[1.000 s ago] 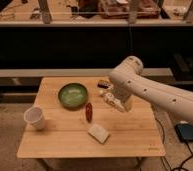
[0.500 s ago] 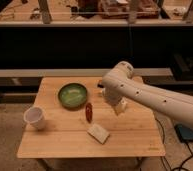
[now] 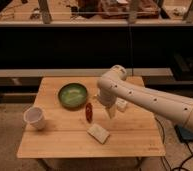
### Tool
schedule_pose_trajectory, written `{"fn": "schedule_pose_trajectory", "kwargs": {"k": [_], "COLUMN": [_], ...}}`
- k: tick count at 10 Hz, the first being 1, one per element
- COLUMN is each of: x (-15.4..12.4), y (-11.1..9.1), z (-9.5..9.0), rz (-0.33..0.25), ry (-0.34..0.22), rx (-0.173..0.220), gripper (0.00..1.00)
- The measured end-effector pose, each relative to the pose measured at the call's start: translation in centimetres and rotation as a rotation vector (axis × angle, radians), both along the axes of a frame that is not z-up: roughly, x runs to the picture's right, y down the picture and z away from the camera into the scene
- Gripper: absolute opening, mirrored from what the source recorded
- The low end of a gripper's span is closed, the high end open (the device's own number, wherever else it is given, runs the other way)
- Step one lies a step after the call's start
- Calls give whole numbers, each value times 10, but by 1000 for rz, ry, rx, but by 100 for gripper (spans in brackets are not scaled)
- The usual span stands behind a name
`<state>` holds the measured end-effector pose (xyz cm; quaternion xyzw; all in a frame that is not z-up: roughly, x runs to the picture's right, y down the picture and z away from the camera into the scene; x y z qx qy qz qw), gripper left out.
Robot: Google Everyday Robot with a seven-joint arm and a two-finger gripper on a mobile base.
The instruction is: Place the pepper in the ceramic bowl
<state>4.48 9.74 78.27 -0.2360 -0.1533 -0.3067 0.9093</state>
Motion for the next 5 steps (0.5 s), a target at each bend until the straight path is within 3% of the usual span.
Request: {"fn": "schedule_pose_trajectory", "kwargs": {"k": [5], "x": [-27], "y": [14], "z": [18], "rz": [21], "ry": [-89], "rx": [-64], "gripper": [80]}}
